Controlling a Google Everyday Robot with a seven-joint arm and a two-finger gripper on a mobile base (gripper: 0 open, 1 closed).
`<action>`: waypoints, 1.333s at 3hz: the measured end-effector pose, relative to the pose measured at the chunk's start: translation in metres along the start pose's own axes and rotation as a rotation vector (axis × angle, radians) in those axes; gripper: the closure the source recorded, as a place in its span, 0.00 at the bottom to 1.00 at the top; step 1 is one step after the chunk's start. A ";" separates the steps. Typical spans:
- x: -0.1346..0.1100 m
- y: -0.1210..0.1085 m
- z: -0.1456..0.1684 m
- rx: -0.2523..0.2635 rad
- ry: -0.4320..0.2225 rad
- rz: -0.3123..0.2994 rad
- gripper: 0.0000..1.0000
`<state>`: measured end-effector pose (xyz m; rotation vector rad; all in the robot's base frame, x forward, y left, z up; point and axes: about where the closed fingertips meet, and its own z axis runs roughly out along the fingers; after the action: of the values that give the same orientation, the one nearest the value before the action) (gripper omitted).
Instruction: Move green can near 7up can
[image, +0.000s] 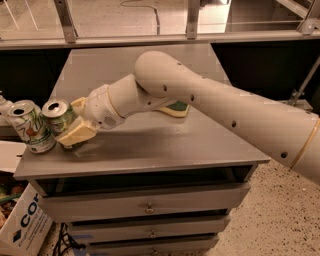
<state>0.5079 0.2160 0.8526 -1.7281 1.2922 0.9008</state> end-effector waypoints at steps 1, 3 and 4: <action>0.000 0.000 0.000 0.000 0.000 0.000 0.59; 0.001 0.002 0.000 -0.022 0.002 0.018 0.13; 0.010 0.006 -0.001 -0.068 -0.008 0.060 0.00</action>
Offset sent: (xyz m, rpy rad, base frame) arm -0.0039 -0.0100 -0.0286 -0.0447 0.1331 0.0512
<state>0.5045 0.2097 0.8429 -1.7441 1.3286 0.9954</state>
